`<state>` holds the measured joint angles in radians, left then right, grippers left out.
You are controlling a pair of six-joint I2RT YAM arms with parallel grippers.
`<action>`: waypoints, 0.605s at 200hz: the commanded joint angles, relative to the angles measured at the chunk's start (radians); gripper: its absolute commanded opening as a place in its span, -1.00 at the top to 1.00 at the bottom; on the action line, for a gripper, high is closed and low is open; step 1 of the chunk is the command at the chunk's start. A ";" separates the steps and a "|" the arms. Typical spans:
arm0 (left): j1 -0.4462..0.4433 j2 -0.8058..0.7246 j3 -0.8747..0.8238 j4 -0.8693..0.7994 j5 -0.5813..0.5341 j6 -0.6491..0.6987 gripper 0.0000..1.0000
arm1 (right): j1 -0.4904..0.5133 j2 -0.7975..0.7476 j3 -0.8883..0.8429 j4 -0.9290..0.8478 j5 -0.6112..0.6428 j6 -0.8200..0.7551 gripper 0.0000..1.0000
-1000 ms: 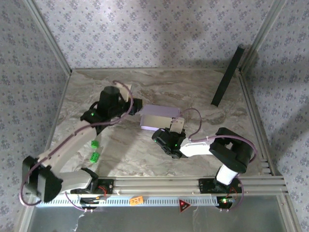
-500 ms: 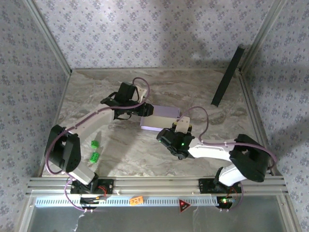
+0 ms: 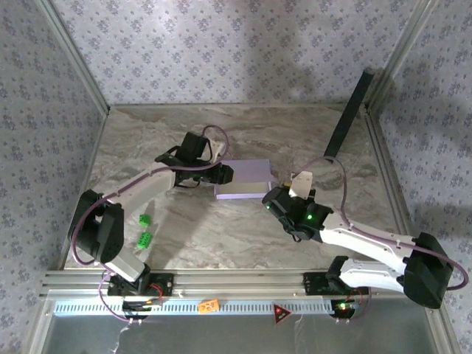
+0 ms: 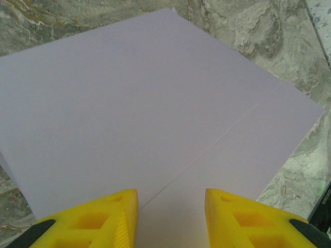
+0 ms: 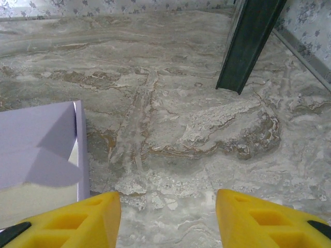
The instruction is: Fold the paper box
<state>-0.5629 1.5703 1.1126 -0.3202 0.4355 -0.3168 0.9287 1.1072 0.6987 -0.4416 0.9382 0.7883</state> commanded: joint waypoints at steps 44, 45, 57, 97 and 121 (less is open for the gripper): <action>0.004 0.052 -0.056 0.049 0.019 -0.013 0.24 | -0.162 0.036 0.130 0.077 -0.356 -0.261 -0.07; 0.004 0.053 -0.056 0.050 0.020 -0.013 0.24 | -0.165 0.037 0.131 0.079 -0.363 -0.264 -0.07; 0.004 0.069 -0.061 0.056 0.022 -0.016 0.25 | -0.190 0.052 0.139 0.105 -0.441 -0.292 -0.08; 0.004 0.101 -0.073 0.064 0.024 -0.011 0.26 | -0.266 0.126 0.163 0.160 -0.677 -0.321 -0.07; 0.004 0.115 -0.073 0.063 0.025 -0.006 0.25 | -0.317 0.197 0.203 0.143 -0.837 -0.281 -0.05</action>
<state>-0.5629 1.6592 1.0443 -0.2600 0.4423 -0.3264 0.6533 1.2480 0.8413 -0.3058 0.3176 0.5034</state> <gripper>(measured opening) 0.373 0.532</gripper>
